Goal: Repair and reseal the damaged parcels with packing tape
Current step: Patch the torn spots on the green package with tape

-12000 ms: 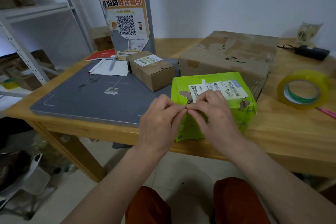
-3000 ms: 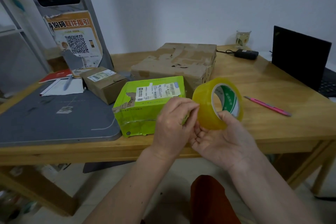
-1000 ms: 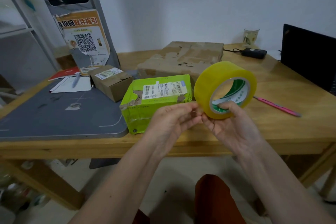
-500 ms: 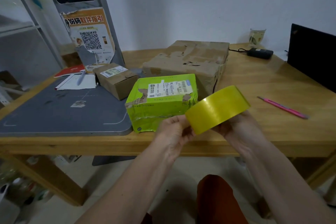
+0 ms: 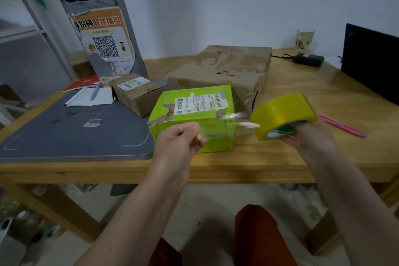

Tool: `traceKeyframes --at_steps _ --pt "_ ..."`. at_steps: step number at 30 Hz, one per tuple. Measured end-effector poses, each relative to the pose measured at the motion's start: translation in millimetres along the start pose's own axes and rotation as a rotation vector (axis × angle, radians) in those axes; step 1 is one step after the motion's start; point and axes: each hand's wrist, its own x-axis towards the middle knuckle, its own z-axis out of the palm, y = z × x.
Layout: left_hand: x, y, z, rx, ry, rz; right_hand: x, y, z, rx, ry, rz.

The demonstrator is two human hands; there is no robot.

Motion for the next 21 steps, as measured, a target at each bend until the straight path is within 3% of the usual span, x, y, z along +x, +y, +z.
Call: traceKeyframes --at_steps 5,11,16,21 --pt "1 -1 2 0.0 -0.063 -0.025 8 6 -13 -0.033 0.041 -0.045" --pt "-5 -7 29 -0.008 -0.274 -0.029 26 29 -30 -0.211 0.012 -0.148" --pt "3 -38 59 0.118 -0.179 -0.016 36 34 -44 -0.4 0.023 -0.328" --pt "10 -56 74 0.273 -0.134 0.139 53 22 -79 -0.775 -0.11 -0.471"
